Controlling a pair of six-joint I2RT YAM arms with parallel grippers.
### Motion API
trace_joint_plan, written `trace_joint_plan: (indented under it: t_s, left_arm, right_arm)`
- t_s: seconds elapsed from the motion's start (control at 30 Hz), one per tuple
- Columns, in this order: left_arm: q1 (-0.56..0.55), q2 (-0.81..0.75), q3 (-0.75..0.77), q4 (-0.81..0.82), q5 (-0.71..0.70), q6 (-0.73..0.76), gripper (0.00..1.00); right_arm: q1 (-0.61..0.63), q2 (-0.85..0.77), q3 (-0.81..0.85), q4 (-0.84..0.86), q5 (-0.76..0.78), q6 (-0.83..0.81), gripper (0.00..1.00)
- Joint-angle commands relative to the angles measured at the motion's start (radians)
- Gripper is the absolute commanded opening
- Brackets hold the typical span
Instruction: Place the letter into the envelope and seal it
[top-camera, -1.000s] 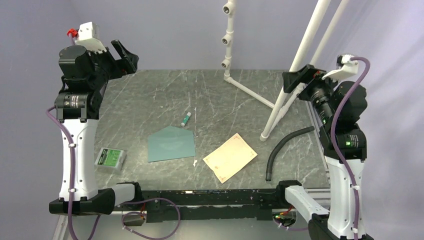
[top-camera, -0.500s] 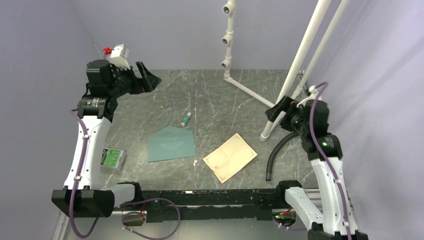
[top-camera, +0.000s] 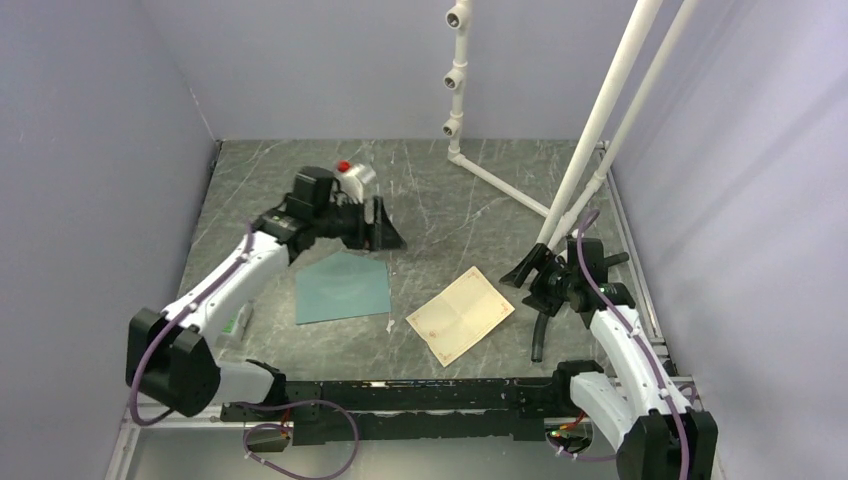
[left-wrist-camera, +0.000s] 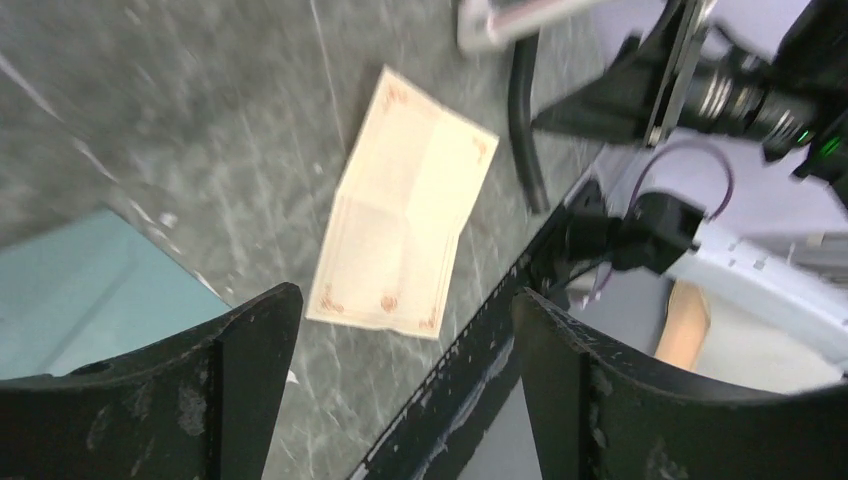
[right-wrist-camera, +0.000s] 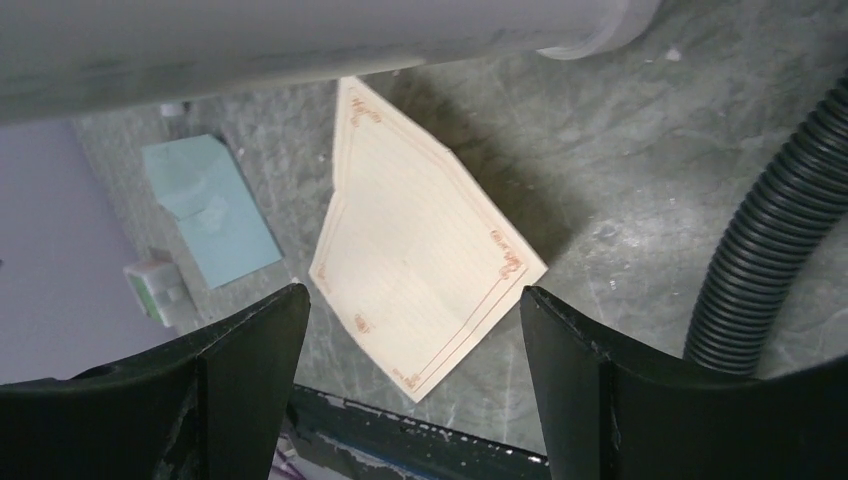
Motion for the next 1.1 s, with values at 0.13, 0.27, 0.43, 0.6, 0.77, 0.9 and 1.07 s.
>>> trace_joint_plan:
  t_s: [0.13,0.27,0.43,0.6,0.77,0.9,1.07]
  left_arm:
    - [-0.152,0.095,-0.017,0.063,-0.074,-0.030,0.80]
    - [-0.154,0.109,0.029,0.019,-0.101,0.004,0.82]
    - [-0.153,0.111,0.045,0.005,-0.118,0.007,0.84]
    - [-0.153,0.098,0.047,0.012,-0.133,0.016,0.84]
    - [-0.154,0.072,0.064,0.002,-0.168,0.038,0.84]
    - [-0.154,0.062,0.100,-0.033,-0.189,0.059,0.85]
    - [-0.154,0.038,0.161,-0.068,-0.231,0.064,0.86]
  right_arm:
    - [0.014,0.086,-0.093,0.166,0.051,-0.004,0.74]
    - [0.027,0.092,-0.151,0.255,0.029,0.008,0.69]
    - [0.056,0.115,-0.223,0.360,0.044,0.022,0.65]
    - [0.077,0.110,-0.284,0.471,0.049,0.070,0.62]
    - [0.081,0.055,-0.317,0.548,0.058,0.106,0.32]
    - [0.081,-0.017,-0.293,0.517,0.051,0.102,0.00]
    - [0.084,-0.155,-0.130,0.399,0.007,0.061,0.00]
